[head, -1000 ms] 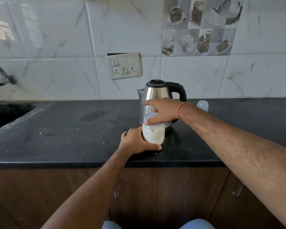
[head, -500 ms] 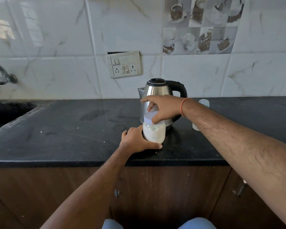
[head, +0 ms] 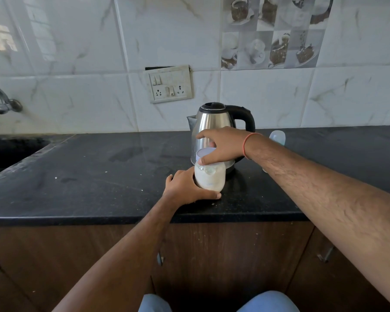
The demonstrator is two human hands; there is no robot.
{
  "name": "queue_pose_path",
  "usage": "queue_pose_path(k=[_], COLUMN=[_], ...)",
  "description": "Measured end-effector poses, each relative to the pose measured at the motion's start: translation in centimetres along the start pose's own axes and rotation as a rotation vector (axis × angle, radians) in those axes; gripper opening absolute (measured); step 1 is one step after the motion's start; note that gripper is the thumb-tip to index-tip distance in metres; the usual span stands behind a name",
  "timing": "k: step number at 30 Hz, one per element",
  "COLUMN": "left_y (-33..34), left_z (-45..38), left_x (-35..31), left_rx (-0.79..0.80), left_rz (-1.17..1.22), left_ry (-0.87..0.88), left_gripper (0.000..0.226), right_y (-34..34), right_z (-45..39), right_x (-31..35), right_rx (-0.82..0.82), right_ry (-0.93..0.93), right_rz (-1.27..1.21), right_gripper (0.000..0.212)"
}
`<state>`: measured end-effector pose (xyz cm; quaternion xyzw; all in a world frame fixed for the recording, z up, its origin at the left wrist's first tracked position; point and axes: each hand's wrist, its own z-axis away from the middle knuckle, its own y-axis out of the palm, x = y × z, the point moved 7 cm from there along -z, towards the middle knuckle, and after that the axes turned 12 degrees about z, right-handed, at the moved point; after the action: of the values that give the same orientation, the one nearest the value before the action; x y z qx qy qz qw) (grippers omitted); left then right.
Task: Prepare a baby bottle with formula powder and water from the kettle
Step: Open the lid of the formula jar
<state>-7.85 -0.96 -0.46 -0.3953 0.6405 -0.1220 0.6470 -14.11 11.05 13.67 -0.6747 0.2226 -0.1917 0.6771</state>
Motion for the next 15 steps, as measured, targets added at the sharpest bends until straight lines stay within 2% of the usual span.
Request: queue_pose_path(k=[4, 7, 11, 15], left_y=[0.01, 0.01, 0.08, 0.06], left_z=[-0.04, -0.04, -0.09, -0.08], left_x=[-0.01, 0.07, 0.04, 0.11], left_rx=[0.002, -0.001, 0.001, 0.002], left_rz=[-0.005, -0.003, -0.003, -0.002], left_ry=[0.006, 0.006, 0.005, -0.001], left_gripper=[0.103, 0.103, 0.105, 0.103], right_y=[-0.59, -0.49, -0.08, -0.36], right_z=[0.24, -0.06, 0.08, 0.14], right_x=[0.43, -0.04, 0.07, 0.17], right_rx=[0.016, -0.008, 0.014, -0.001], right_ry=[-0.048, 0.016, -0.004, 0.001], right_rz=[-0.050, 0.032, -0.024, -0.003], right_gripper=[0.094, 0.102, 0.095, 0.100])
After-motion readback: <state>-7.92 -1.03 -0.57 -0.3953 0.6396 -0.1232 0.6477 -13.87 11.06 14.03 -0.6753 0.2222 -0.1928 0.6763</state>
